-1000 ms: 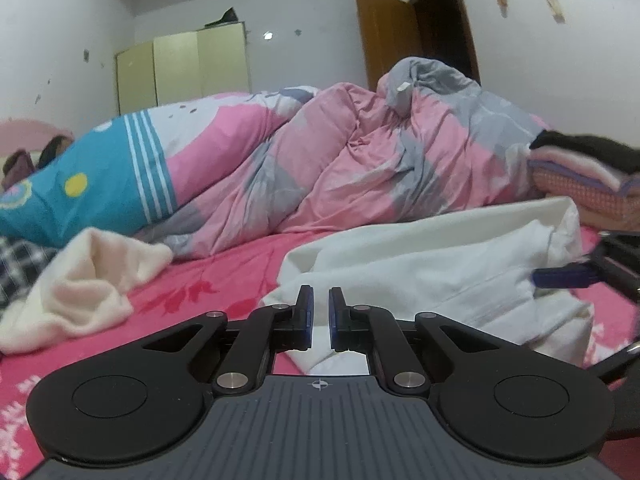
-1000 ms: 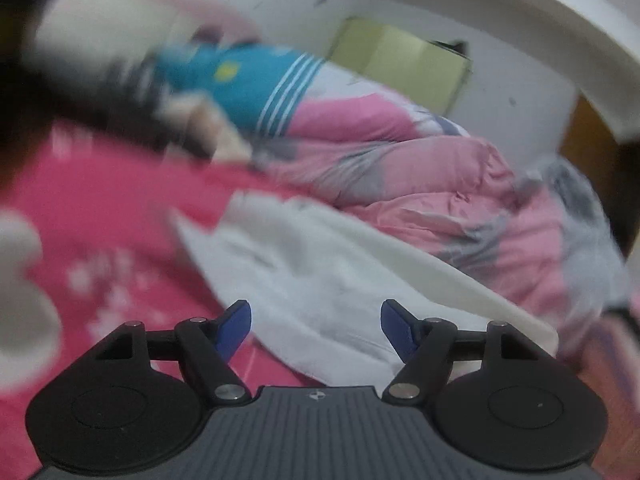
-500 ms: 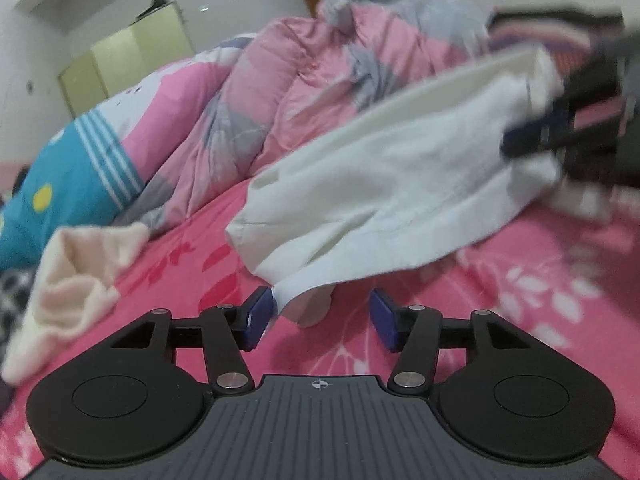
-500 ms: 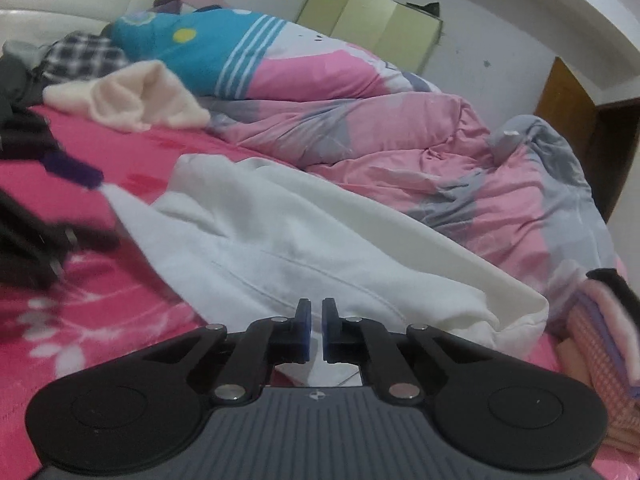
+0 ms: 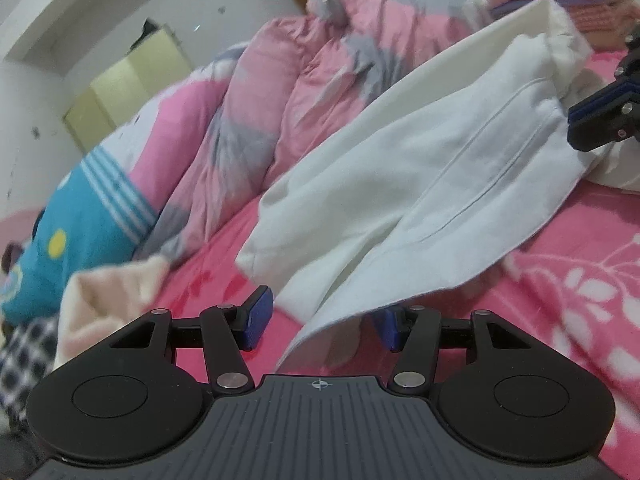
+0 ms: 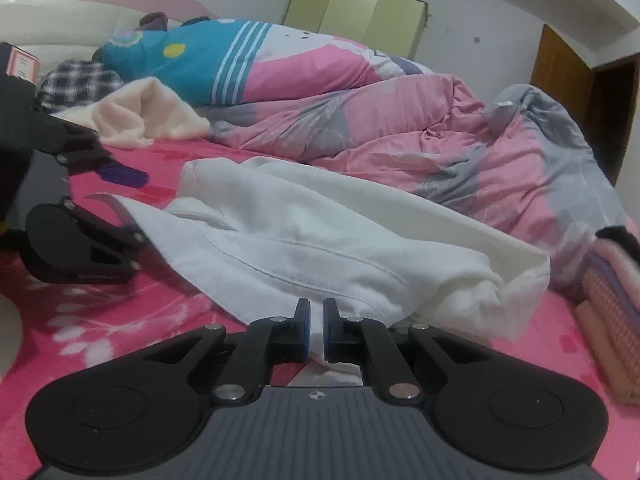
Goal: Fold clothes
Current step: 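Lift the white shirt off the bed with both grippers, then raise the held shirt high and shake it out with both grippers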
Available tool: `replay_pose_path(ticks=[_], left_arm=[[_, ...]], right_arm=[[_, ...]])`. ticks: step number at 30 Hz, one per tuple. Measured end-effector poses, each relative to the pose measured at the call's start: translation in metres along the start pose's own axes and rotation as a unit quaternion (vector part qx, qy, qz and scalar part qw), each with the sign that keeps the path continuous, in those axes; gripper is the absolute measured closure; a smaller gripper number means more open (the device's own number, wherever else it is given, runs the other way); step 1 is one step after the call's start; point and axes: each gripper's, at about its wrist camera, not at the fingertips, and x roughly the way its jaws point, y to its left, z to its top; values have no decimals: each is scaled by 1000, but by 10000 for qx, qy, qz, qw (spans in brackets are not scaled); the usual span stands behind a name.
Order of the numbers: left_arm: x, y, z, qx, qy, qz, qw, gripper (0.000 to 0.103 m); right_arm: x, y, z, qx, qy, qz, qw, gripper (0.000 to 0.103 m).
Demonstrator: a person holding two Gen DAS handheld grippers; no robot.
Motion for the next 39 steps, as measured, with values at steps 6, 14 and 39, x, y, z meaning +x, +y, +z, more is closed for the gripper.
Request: replay_pose_path(ticks=[6, 14, 39], left_arm=[[-3, 9, 13, -442, -217, 48, 9988, 99], [-55, 34, 40, -1164, -963, 177, 9884, 101], [-169, 88, 65, -2278, -1761, 215, 9574, 102]], right_arm=[[-12, 4, -5, -25, -171, 33, 9998, 56], [-8, 37, 14, -473, -848, -207, 9951, 27], [-83, 114, 21, -335, -2077, -491, 9764, 18]])
